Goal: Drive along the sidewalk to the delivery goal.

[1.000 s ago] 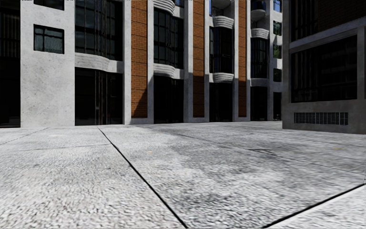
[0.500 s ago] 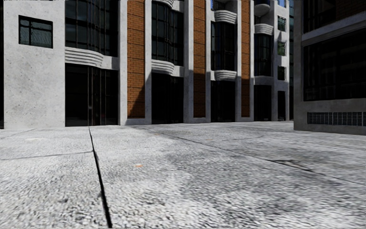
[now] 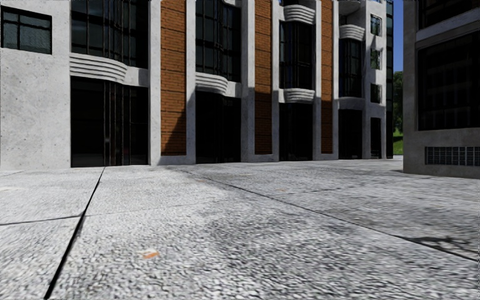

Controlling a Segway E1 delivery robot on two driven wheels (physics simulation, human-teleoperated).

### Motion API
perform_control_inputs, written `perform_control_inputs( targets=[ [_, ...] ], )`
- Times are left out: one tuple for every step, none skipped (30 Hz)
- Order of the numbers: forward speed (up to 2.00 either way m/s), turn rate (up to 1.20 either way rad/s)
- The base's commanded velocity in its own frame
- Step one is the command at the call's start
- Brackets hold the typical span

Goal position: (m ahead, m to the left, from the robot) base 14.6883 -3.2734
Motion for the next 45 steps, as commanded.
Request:
perform_control_inputs(
  targets=[
    [2.0, -0.03],
    [2.0, -0.04],
    [2.0, -0.07],
    [2.0, -0.09],
    [2.0, -0.14],
    [2.0, -0.16],
    [2.0, -0.17],
    [2.0, -0.18],
    [2.0, -0.18],
    [2.0, -0.19],
    [2.0, -0.19],
    [2.0, -0.21],
    [2.0, -0.23],
    [2.0, -0.24],
    [2.0, -0.24],
    [2.0, -0.24],
    [2.0, -0.24],
    [2.0, -0.24],
    [2.0, -0.24],
    [2.0, -0.24],
    [2.0, -0.25],
    [2.0, -0.25],
    [2.0, -0.25],
    [2.0, -0.25],
    [2.0, -0.25],
    [2.0, -0.25],
    [2.0, -0.25],
    [2.0, -0.25],
    [2.0, -0.25],
    [2.0, -0.25],
    [2.0, -0.25],
    [2.0, -0.25],
    [2.0, -0.25],
    [2.0, -0.25],
    [2.0, -0.25],
    [2.0, -0.25],
    [2.0, -0.25],
    [2.0, -0.25],
    [2.0, -0.25],
    [2.0, -0.25],
    [2.0, -0.26],
    [2.0, -0.26],
    [2.0, -0.26],
    [2.0, -0.26],
    [2.0, -0.26]
  ],
)
